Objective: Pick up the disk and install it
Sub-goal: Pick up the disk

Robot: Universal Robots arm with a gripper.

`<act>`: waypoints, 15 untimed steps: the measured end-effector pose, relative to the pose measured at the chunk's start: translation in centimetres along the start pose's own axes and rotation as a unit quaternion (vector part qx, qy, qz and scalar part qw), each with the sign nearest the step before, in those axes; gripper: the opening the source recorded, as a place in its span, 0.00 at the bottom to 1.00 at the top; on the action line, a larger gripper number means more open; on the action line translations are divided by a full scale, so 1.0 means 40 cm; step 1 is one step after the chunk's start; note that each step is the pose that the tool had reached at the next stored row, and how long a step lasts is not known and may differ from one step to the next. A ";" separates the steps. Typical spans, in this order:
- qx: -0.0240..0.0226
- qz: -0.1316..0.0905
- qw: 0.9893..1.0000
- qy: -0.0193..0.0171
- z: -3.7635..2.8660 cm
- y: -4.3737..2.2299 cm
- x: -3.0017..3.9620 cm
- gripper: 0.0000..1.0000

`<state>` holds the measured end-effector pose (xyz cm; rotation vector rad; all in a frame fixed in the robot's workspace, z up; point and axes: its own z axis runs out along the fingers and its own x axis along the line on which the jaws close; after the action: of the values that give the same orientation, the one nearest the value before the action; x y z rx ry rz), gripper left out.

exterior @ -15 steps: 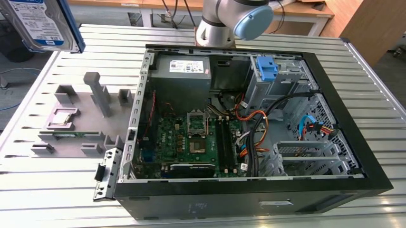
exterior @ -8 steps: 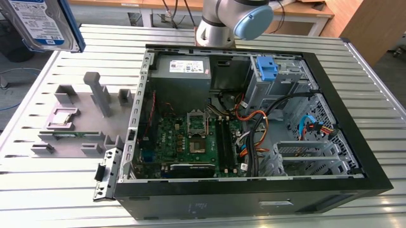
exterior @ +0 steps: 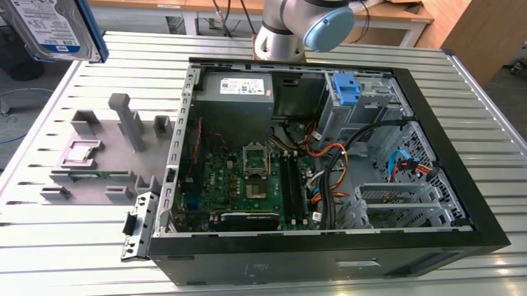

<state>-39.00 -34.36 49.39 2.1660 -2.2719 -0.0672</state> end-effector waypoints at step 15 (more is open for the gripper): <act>0.000 0.000 1.000 0.000 -0.013 -0.005 -0.001 0.35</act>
<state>-38.78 -34.36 49.89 2.1661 -2.2719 -0.0672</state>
